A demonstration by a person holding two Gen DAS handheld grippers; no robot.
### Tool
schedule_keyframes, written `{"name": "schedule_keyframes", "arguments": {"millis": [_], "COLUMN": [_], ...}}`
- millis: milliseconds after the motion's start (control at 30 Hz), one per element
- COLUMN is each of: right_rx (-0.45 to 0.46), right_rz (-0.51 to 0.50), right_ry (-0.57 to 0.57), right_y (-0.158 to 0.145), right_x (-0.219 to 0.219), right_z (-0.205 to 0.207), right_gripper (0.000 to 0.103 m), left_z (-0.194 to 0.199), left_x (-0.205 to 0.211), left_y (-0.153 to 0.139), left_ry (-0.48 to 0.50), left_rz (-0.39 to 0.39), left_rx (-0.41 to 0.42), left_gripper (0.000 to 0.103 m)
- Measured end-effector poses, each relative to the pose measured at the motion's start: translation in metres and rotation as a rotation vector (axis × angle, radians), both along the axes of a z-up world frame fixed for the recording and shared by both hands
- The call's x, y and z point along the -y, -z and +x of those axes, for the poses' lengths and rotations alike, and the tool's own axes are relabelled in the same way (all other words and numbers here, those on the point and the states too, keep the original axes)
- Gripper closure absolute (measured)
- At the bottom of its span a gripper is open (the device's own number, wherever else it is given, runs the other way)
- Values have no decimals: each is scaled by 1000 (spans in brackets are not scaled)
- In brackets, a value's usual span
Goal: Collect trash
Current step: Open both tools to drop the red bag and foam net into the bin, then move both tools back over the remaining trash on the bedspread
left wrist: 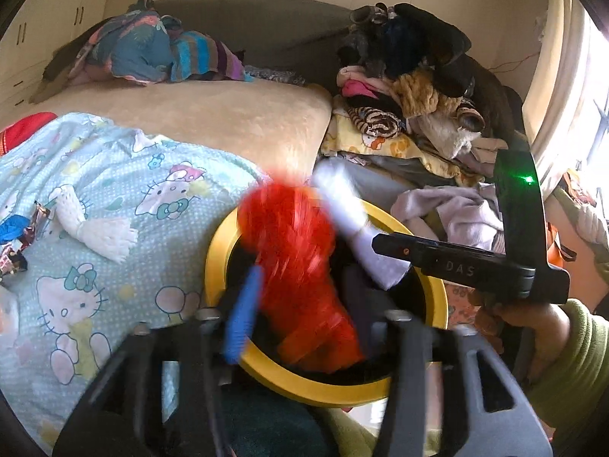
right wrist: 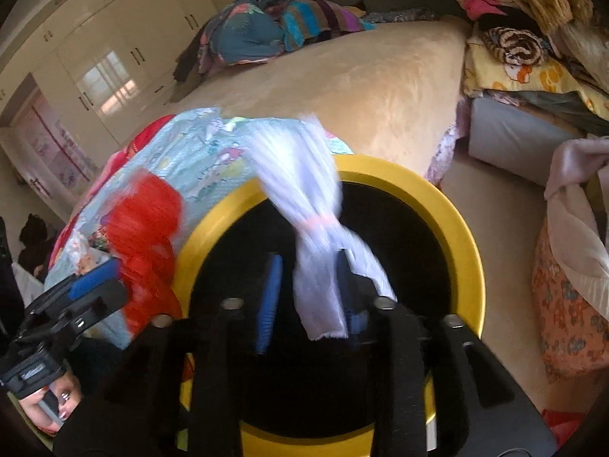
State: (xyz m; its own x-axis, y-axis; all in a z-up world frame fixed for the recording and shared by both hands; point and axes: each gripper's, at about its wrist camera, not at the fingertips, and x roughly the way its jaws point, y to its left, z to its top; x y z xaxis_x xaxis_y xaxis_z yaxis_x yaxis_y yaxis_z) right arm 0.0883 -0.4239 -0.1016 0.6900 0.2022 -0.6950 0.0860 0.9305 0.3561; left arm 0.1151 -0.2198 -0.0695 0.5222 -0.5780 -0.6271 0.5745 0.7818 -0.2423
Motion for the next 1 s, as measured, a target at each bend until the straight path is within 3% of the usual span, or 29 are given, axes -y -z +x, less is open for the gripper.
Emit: {"name": "schedule_keyframes", "arguments": {"millis": [233,333,433,667,733,1000], "right_rx": [20,61,104,182,195,230], "right_rz": [-72,-108,-134,-181,-186,-191], "right_ry": [13,2,-19,-70,-82,-148], "right_y": [-2,-10,-21,-41,-44,-53], "right_x": [-8,-18,-28,-54,-61,-91], "right_z": [-1,-4,-6,-13,-15,-19], "right_gripper": [61,57,51,44,35,31], "left_z": [5,4,4,0,-2,-9], "left_x": [-19,-31,-42,-66,-72,-99], "left_y": [-5,-11,-16,-26,-31,-49], "left_ry": [-68,-115,-163,-248,-269,-363], "left_rz": [-50,-60,-70,-73,-78,-86], "left_rx": [-2,16,29,50,56,97], "left_gripper": [27,20,7,7,7,6]}}
